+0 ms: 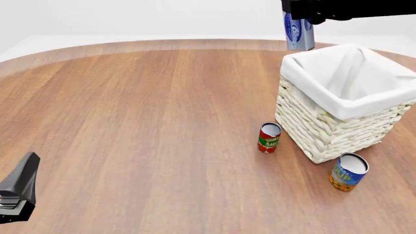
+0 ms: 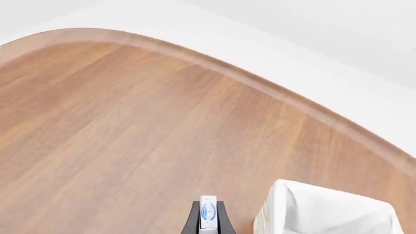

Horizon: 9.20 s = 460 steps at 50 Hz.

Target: Pick up the alphabet soup and the cream cheese box, and put them in the basket.

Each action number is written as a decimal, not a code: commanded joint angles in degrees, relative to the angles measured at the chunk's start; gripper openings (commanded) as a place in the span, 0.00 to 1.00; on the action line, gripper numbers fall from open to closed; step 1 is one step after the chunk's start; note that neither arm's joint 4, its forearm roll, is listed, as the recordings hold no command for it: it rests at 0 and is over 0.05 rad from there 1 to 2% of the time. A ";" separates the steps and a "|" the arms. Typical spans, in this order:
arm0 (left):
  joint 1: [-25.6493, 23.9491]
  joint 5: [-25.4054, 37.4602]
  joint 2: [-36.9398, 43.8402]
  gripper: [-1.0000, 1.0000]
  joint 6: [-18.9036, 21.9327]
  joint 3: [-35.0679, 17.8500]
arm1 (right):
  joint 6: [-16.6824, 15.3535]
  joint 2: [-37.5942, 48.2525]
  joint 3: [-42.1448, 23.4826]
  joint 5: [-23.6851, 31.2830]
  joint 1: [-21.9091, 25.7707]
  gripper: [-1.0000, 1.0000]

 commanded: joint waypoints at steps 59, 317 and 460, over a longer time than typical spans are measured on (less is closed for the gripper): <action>0.00 0.00 0.00 1.00 0.00 0.00 | 2.81 0.08 6.27 2.44 -19.26 0.00; 0.00 0.00 0.00 1.00 0.00 0.00 | 0.44 -12.91 7.14 6.59 -27.80 1.00; 0.00 0.00 0.00 1.00 0.00 0.00 | -0.15 -43.30 24.98 22.14 -26.21 1.00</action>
